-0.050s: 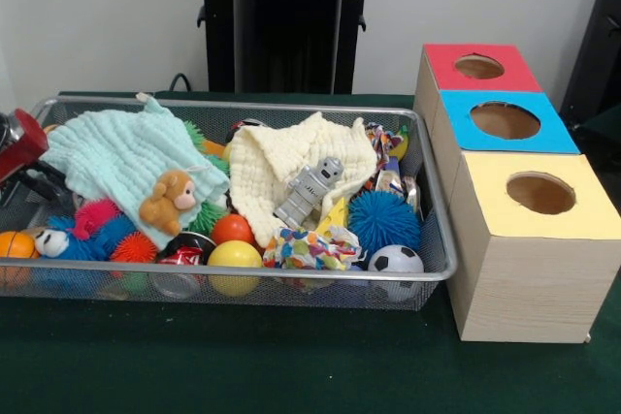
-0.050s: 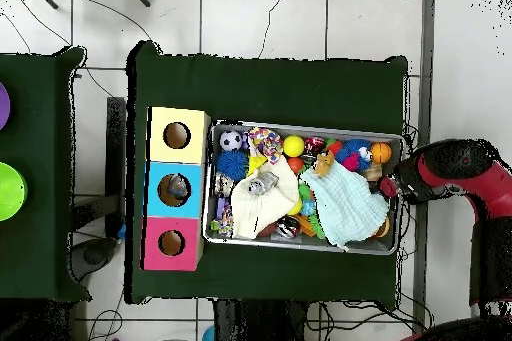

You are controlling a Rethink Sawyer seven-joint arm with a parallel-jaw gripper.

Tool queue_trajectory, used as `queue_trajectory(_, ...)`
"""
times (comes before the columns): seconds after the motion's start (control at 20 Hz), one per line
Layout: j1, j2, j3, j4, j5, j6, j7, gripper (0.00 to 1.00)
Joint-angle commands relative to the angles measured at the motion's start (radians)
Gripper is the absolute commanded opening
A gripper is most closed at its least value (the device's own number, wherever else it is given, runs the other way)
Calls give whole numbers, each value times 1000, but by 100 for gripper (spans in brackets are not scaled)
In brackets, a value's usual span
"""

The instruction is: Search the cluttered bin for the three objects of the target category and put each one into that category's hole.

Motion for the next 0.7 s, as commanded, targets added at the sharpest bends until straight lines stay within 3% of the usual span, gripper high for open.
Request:
queue_trajectory(0.05,1,164,-22,9,-124,-211,-203,0)
queue_trajectory(0.35,-11,147,-14,20,-129,-263,-206,0)
queue_trajectory(0.45,-15,113,-13,37,-135,-298,-196,0)
queue_trajectory(0.7,-36,-3,13,92,-90,-246,-224,0)
